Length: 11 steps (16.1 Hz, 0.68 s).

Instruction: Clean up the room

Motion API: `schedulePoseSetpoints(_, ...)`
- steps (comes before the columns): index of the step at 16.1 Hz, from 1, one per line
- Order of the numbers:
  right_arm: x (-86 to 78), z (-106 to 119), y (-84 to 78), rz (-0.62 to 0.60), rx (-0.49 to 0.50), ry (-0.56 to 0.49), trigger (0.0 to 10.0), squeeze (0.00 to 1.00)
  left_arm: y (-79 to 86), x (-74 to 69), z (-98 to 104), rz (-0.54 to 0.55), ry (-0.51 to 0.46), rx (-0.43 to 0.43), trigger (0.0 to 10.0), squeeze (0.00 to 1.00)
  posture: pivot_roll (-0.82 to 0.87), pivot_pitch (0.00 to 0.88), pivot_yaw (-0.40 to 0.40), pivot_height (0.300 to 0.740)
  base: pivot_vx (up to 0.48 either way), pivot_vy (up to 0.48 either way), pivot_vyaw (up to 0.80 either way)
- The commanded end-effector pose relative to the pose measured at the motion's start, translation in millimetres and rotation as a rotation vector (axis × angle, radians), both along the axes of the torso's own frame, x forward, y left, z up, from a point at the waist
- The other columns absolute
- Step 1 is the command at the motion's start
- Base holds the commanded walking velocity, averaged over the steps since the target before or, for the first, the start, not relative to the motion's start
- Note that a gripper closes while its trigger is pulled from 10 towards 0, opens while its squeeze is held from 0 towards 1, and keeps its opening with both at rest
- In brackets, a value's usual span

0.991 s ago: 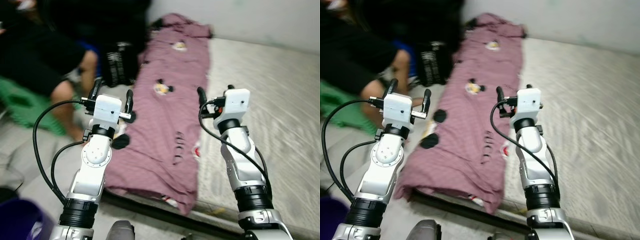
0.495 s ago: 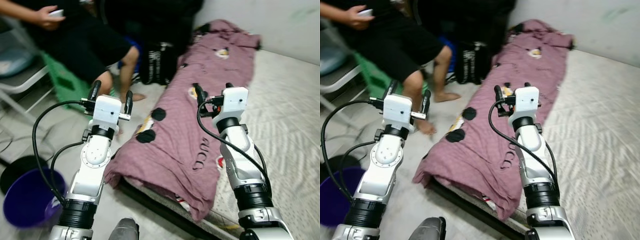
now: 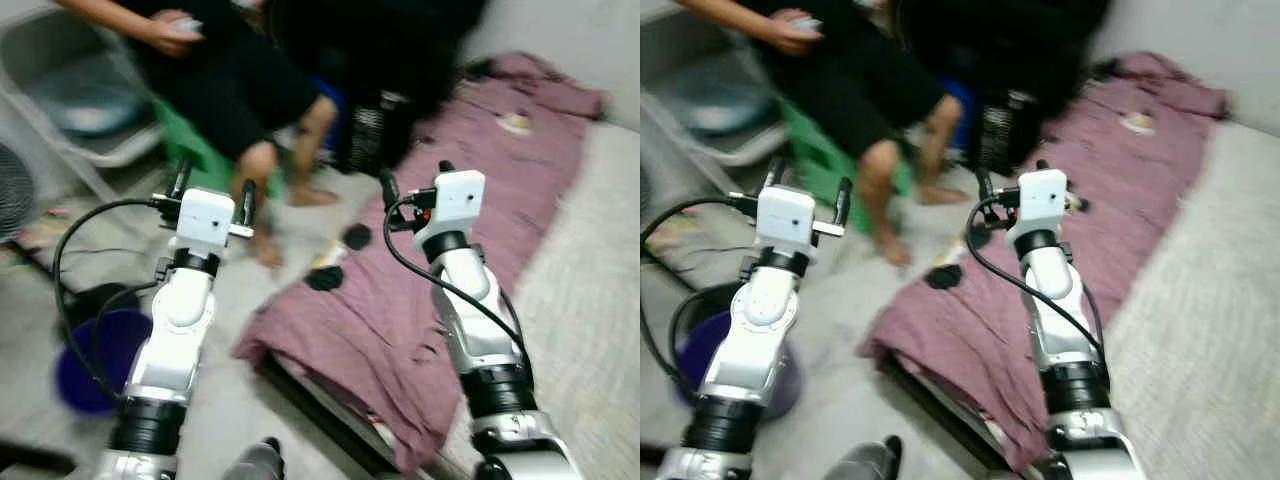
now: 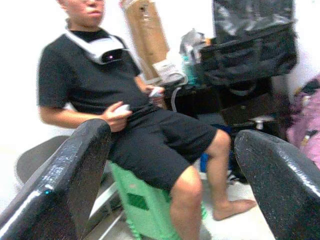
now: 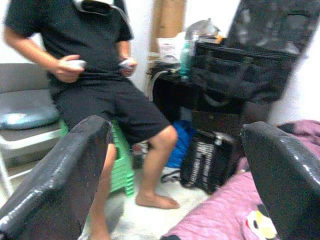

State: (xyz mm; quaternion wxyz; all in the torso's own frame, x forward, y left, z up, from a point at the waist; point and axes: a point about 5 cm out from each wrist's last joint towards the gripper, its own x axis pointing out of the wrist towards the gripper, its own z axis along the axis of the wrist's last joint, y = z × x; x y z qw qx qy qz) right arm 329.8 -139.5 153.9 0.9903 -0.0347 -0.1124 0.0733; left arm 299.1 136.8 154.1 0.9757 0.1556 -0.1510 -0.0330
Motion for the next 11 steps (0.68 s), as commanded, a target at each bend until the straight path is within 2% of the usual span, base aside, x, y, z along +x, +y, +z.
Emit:
schedulePoseSetpoints(1,-0.2,0.2,-3.9,-0.014,0.008,-0.003,10.0,0.0,-2.6,-0.1,0.1,-0.014,0.002,0.006,10.0,0.0,0.03,0.0,-0.003,0.74,0.0,0.0,0.8)
schedulePoseSetpoints(11,0.0,0.3,-3.8,-0.014,0.007,-0.009,10.0,0.0,-2.8,0.4,0.0,-0.021,0.001,0.01,10.0,0.0,0.03,0.0,0.001,0.74,0.0,0.0,0.8)
